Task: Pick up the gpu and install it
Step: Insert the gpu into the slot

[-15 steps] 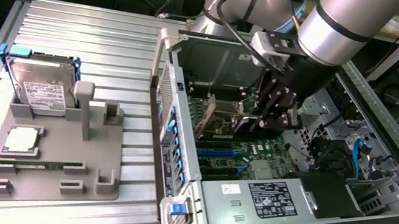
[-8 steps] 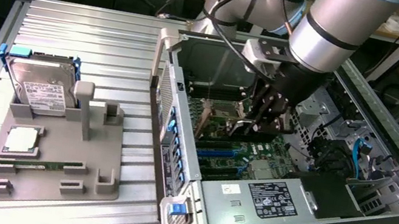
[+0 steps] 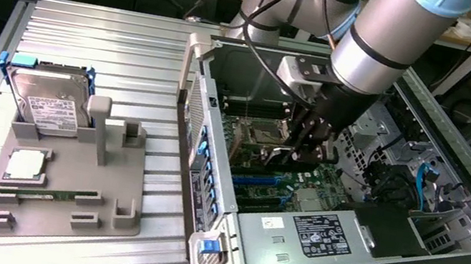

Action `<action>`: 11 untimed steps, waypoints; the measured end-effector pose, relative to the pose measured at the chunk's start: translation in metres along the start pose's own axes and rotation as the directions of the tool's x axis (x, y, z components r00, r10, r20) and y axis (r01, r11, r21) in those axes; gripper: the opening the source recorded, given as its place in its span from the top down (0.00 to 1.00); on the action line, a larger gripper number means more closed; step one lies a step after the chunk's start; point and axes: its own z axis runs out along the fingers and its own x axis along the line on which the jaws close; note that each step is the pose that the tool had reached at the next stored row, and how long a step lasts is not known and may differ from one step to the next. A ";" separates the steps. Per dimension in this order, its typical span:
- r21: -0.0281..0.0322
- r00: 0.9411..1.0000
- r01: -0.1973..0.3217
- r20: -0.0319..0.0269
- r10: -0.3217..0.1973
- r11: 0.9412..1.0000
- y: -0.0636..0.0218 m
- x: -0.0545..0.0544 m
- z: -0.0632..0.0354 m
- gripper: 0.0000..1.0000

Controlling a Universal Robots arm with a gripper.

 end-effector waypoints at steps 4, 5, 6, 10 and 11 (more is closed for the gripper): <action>-0.001 1.000 0.022 -0.001 -0.022 1.000 0.0044 0.001 0.0083 0.73; -0.001 1.000 0.022 -0.001 -0.022 1.000 0.0061 0.001 0.0100 0.73; -0.001 1.000 0.022 -0.001 -0.022 1.000 0.0086 0.001 0.0123 0.73; -0.001 1.000 0.022 -0.001 -0.022 1.000 0.0122 -0.002 0.0216 0.73; -0.001 1.000 0.022 -0.001 -0.022 1.000 0.0126 -0.003 0.0231 0.73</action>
